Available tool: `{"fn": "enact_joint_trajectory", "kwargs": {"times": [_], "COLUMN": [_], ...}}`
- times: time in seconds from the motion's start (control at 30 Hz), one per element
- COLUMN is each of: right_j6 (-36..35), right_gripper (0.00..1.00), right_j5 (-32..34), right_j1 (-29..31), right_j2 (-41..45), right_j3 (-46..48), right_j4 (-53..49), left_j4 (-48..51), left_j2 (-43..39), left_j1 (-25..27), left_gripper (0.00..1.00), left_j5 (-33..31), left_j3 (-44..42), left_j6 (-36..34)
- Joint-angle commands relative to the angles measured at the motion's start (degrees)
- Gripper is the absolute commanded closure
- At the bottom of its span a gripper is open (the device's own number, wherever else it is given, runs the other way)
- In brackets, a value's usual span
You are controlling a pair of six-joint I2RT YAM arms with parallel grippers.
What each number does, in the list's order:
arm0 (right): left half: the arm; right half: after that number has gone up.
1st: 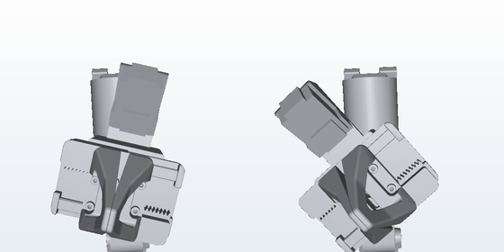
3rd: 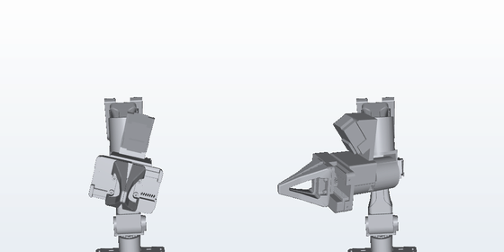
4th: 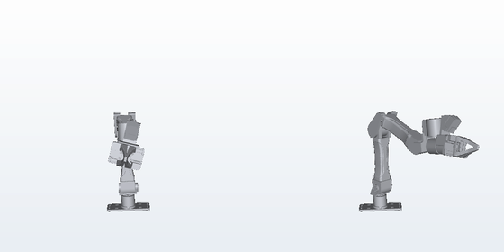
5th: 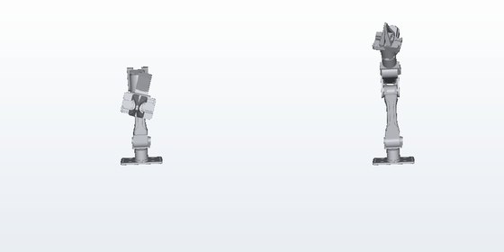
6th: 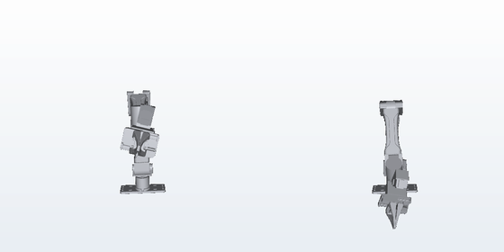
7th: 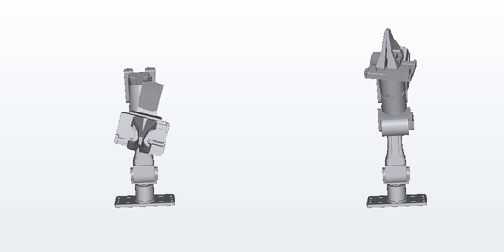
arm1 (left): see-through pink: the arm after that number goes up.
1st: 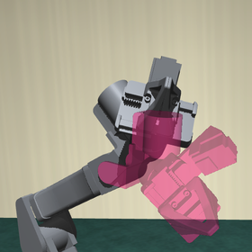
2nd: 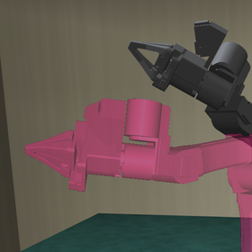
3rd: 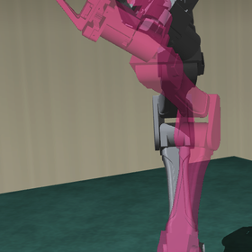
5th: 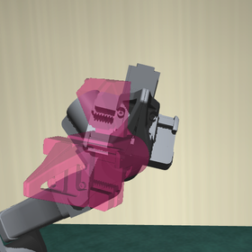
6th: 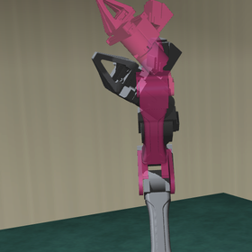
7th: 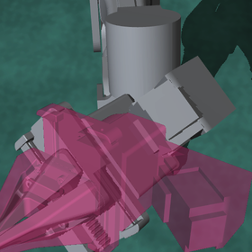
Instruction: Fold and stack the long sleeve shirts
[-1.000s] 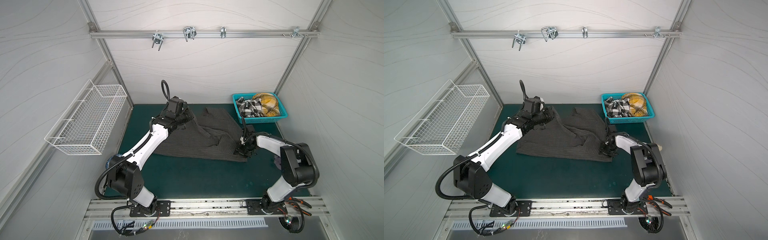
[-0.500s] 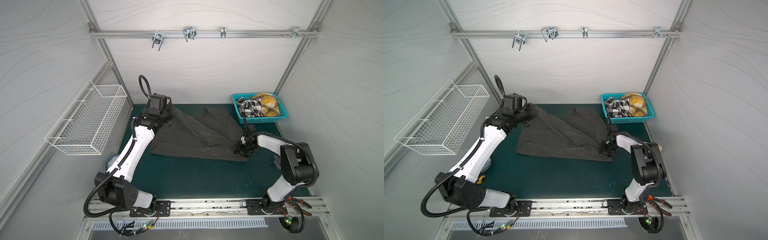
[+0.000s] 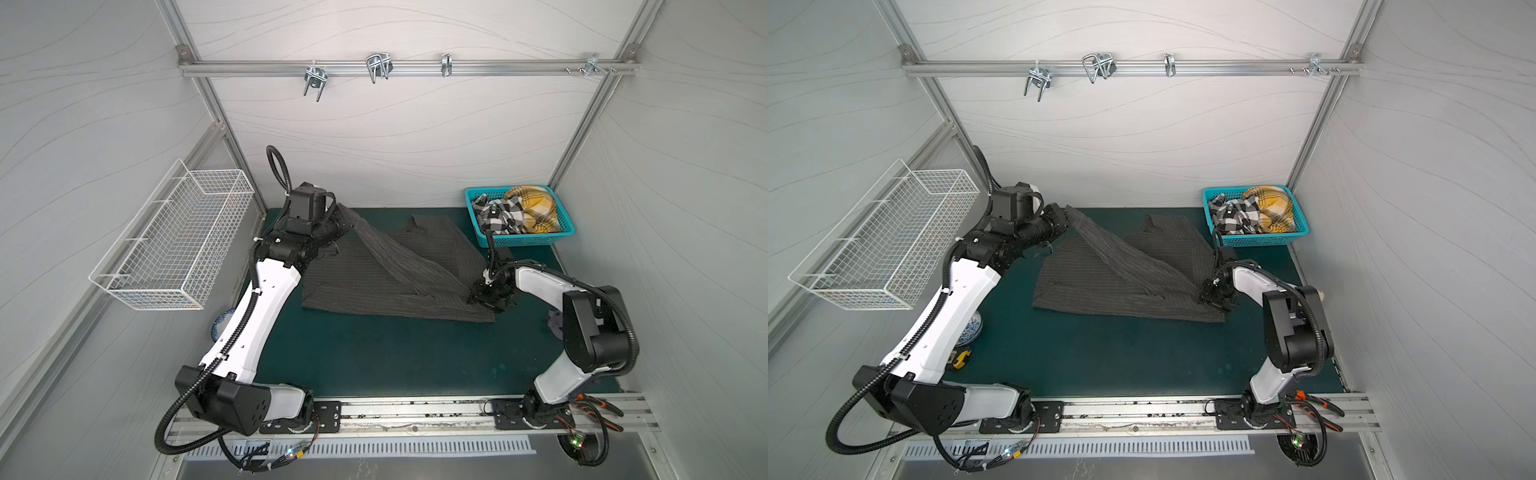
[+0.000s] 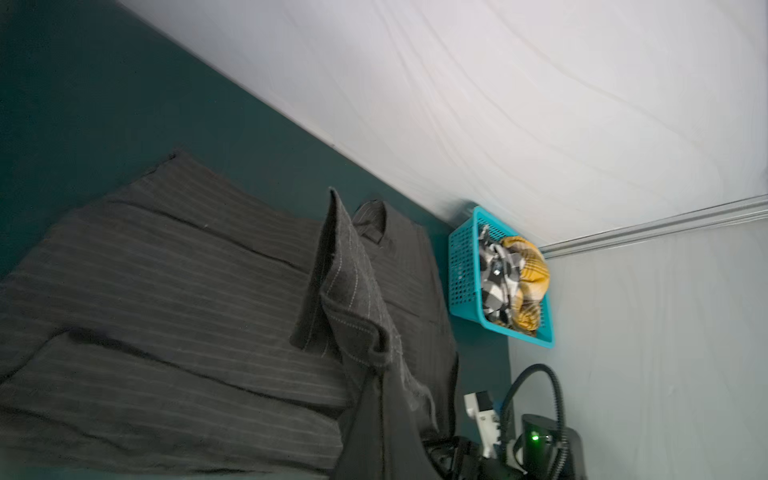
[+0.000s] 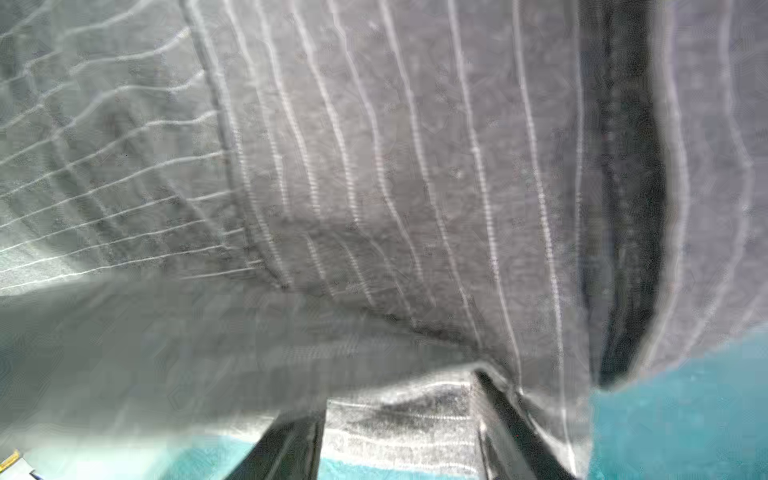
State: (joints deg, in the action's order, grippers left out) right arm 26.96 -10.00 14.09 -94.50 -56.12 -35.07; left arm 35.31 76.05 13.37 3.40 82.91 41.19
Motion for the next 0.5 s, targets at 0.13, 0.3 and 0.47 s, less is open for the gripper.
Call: {"fn": "enact_joint_trajectory", "kwargs": {"times": [0.13, 0.3, 0.47], "right_j6": [-1.3, -0.9, -0.9], "right_gripper": [0.43, 0.43, 0.38], "right_j5": [2.2, 2.5, 4.2], "right_j1": [1.7, 3.6, 7.1], "right_j2": [-4.1, -2.8, 2.2], "right_j3": [-3.5, -3.6, -3.8], "right_j4": [-2.5, -2.7, -2.4], "left_j4": [0.3, -2.7, -6.1], "left_j2": [-1.2, 1.4, 3.6], "left_j1": [-8.9, -12.1, -12.5], "left_gripper": [1.00, 1.00, 1.00], "left_j5": [-2.2, -0.9, 2.9], "left_j3": [-11.9, -18.0, -19.8], "left_j6": [-4.9, -5.7, -4.7]}}
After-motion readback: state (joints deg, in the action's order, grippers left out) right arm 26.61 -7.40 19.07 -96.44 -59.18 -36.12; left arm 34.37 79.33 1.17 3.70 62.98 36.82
